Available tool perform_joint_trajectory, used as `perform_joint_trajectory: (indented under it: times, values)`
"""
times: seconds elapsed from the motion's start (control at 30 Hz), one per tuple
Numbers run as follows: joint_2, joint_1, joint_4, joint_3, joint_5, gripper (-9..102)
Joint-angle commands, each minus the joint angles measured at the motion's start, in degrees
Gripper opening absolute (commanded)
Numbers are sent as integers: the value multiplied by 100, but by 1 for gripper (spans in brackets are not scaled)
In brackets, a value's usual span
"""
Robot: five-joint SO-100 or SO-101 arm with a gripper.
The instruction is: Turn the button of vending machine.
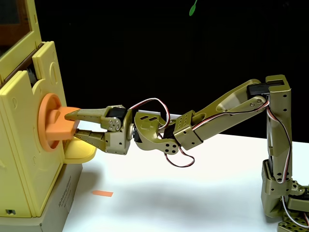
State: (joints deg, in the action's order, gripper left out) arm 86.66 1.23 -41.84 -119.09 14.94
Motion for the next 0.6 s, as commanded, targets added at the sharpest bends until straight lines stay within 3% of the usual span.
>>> perform_joint_trajectory:
  times: [0.0,0.3,0.57]
  values:
    - [343,-26,369,158,1679,-1]
    - [431,-105,1143,167,4535,0]
    - [554,18,1213,149,8227,0]
